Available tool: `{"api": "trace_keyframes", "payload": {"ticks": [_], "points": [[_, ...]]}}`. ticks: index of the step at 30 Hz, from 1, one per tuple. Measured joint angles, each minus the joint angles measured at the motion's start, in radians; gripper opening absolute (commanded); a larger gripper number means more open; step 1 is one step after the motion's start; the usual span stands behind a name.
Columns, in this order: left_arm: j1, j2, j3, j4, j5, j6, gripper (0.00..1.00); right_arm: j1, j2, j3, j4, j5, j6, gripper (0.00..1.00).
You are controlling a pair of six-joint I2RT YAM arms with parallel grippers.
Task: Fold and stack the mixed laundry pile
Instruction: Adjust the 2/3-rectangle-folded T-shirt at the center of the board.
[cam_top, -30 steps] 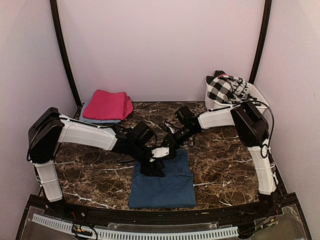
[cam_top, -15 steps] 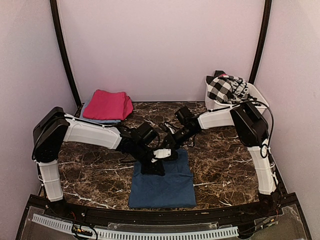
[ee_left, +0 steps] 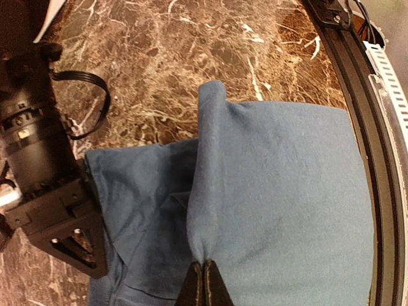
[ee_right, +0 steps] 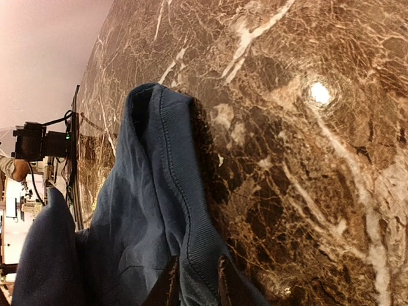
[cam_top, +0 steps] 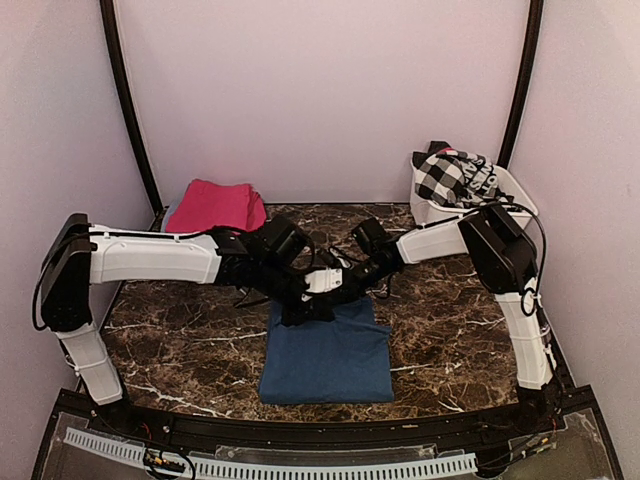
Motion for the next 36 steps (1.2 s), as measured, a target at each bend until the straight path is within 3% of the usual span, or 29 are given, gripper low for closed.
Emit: {"api": "trace_keyframes", "payload": {"ticks": [15, 20, 24, 30, 34, 36], "points": [[0.086, 0.006, 0.027, 0.045, -0.099, 0.092, 0.0, 0.013, -0.011, -0.043, 0.048, -0.026, 0.0, 0.18], [0.087, 0.032, 0.018, 0.104, -0.127, 0.13, 0.0, 0.013, -0.02, -0.043, 0.033, -0.021, 0.0, 0.21], [0.087, 0.042, -0.013, 0.155, -0.148, 0.155, 0.02, 0.004, -0.035, -0.03, -0.017, 0.005, -0.001, 0.31], [0.087, 0.057, -0.047, 0.225, -0.205, 0.182, 0.11, -0.048, -0.085, 0.006, -0.109, 0.106, -0.014, 0.39], [0.087, 0.058, -0.06, 0.274, -0.28, 0.171, 0.28, -0.105, -0.172, -0.001, -0.148, 0.171, -0.025, 0.43], [0.09, 0.058, -0.06, 0.296, -0.313, 0.141, 0.3, -0.134, -0.242, -0.028, -0.151, 0.194, -0.031, 0.44]]}}
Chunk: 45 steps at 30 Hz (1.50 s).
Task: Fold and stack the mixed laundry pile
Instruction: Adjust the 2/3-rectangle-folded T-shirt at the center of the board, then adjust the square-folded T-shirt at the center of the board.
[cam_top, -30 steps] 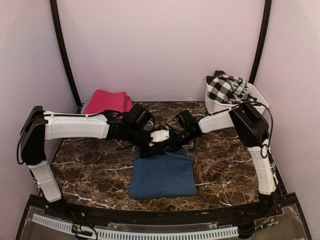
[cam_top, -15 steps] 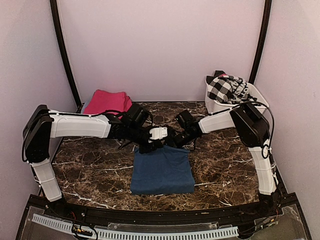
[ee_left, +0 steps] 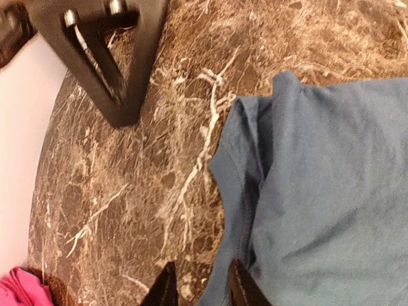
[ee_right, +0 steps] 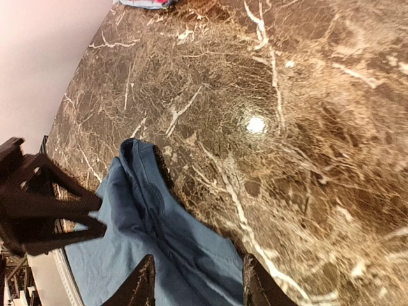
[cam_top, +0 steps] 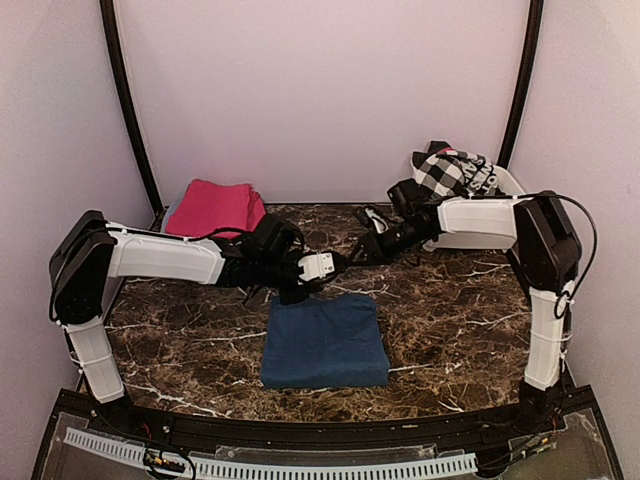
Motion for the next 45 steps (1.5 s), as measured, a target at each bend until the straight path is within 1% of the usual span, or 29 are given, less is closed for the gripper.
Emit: {"api": "trace_keyframes", "payload": {"ticks": [3, 5, 8, 13, 16, 21, 25, 31, 36, 38, 40, 45], "points": [[0.013, -0.005, -0.001, -0.002, -0.037, -0.092, 0.32, -0.037, -0.116, -0.066, 0.0, 0.019, -0.01, 0.44], [0.039, -0.026, -0.014, -0.016, -0.027, -0.205, 0.32, -0.053, -0.188, -0.123, 0.007, 0.027, -0.015, 0.44], [0.1, -0.102, -0.073, -0.039, 0.005, -0.402, 0.32, -0.051, -0.252, -0.212, 0.021, 0.024, -0.02, 0.44], [0.176, -0.213, -0.182, -0.042, 0.077, -0.697, 0.28, -0.046, -0.269, -0.36, 0.026, 0.019, -0.021, 0.44], [0.203, -0.217, -0.234, -0.042, 0.134, -0.85, 0.27, -0.039, -0.269, -0.404, 0.019, 0.017, -0.021, 0.47], [0.242, -0.184, -0.287, -0.042, 0.2, -1.023, 0.26, -0.029, -0.269, -0.42, 0.029, 0.011, -0.016, 0.48], [0.259, -0.147, -0.292, -0.039, 0.239, -1.099, 0.25, -0.013, -0.269, -0.42, 0.03, 0.009, -0.018, 0.46], [0.259, -0.122, -0.299, -0.016, 0.282, -1.149, 0.23, 0.002, -0.239, -0.419, 0.031, 0.01, -0.025, 0.45], [0.259, -0.105, -0.299, -0.002, 0.297, -1.161, 0.26, 0.007, -0.224, -0.419, 0.027, 0.014, -0.028, 0.47], [0.259, -0.098, -0.299, 0.001, 0.3, -1.165, 0.28, 0.01, -0.224, -0.419, 0.027, 0.018, -0.029, 0.46], [0.259, -0.094, -0.299, 0.003, 0.301, -1.169, 0.29, 0.011, -0.224, -0.419, 0.027, 0.024, -0.029, 0.43], [0.259, -0.09, -0.3, 0.003, 0.3, -1.174, 0.3, 0.013, -0.22, -0.418, 0.027, 0.034, -0.034, 0.29]]}}
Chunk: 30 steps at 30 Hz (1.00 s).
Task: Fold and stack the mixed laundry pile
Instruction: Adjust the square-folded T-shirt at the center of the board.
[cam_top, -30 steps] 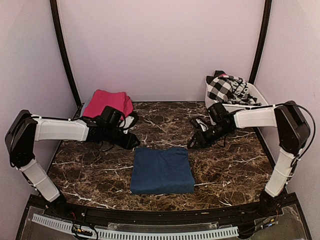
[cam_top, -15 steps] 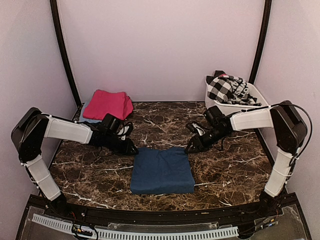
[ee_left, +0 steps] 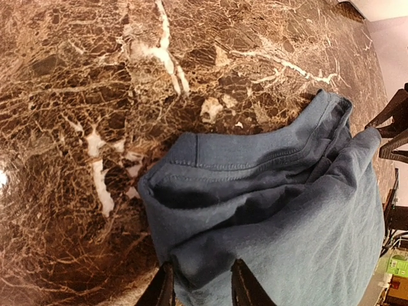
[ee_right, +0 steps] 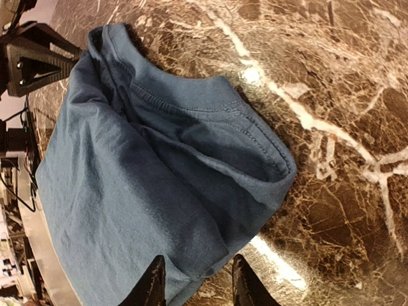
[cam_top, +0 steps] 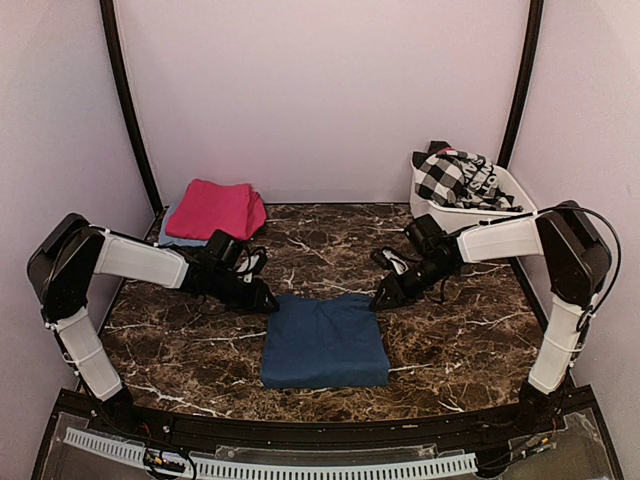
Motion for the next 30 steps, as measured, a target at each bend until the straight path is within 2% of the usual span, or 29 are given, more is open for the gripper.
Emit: {"api": "trace_keyframes", "payload": {"ticks": [3, 8, 10, 17, 30], "points": [[0.0, 0.002, -0.001, 0.0, 0.001, -0.001, 0.24, 0.001, 0.002, 0.003, -0.001, 0.003, 0.0, 0.22], [0.0, 0.002, -0.005, 0.001, 0.004, -0.006, 0.05, 0.002, 0.002, 0.008, -0.001, 0.008, -0.001, 0.12], [0.0, 0.002, -0.005, 0.002, 0.005, -0.009, 0.01, 0.002, 0.002, 0.009, -0.003, 0.013, 0.003, 0.09], [0.0, -0.008, -0.012, 0.004, -0.003, -0.005, 0.0, 0.002, 0.002, 0.01, -0.003, 0.024, 0.004, 0.0], [0.0, -0.15, -0.041, 0.006, -0.076, 0.003, 0.0, 0.002, -0.001, 0.019, -0.012, 0.048, 0.007, 0.0]]}}
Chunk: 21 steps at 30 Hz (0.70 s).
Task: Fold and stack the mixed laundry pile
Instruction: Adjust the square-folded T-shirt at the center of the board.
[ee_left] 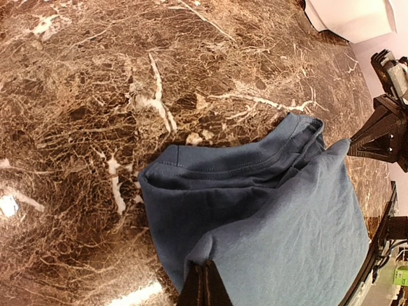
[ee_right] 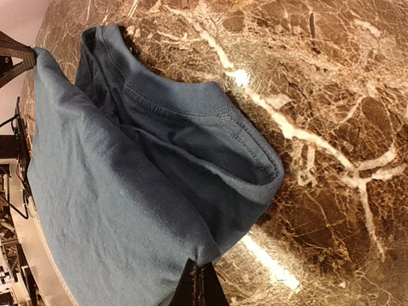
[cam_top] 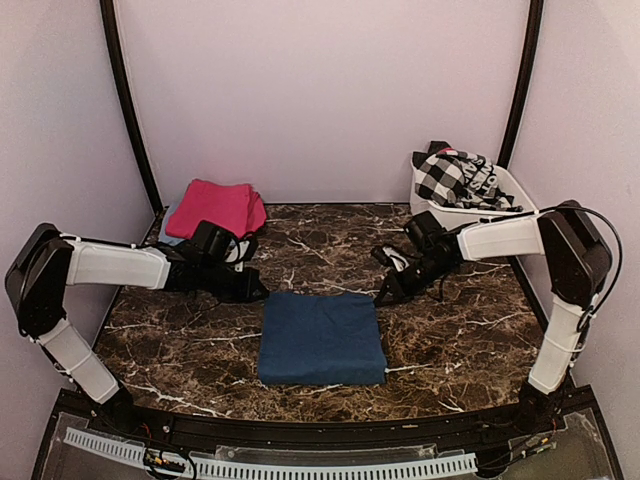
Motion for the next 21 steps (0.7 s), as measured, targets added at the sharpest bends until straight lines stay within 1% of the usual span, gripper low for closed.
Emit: {"api": "trace_keyframes", "payload": {"ticks": [7, 12, 17, 21], "points": [[0.002, -0.01, 0.0, 0.001, -0.044, 0.007, 0.0, -0.004, -0.047, 0.028, -0.014, 0.029, 0.004, 0.0], [0.021, -0.009, 0.0, 0.03, -0.068, 0.011, 0.0, -0.015, -0.047, 0.045, 0.004, 0.048, 0.008, 0.0], [0.035, 0.036, 0.0, 0.111, -0.086, 0.017, 0.0, -0.024, 0.01, 0.053, 0.071, 0.088, 0.033, 0.0], [0.044, 0.135, 0.003, 0.181, -0.111, 0.017, 0.0, -0.024, 0.102, 0.068, 0.144, 0.127, 0.062, 0.0]]}}
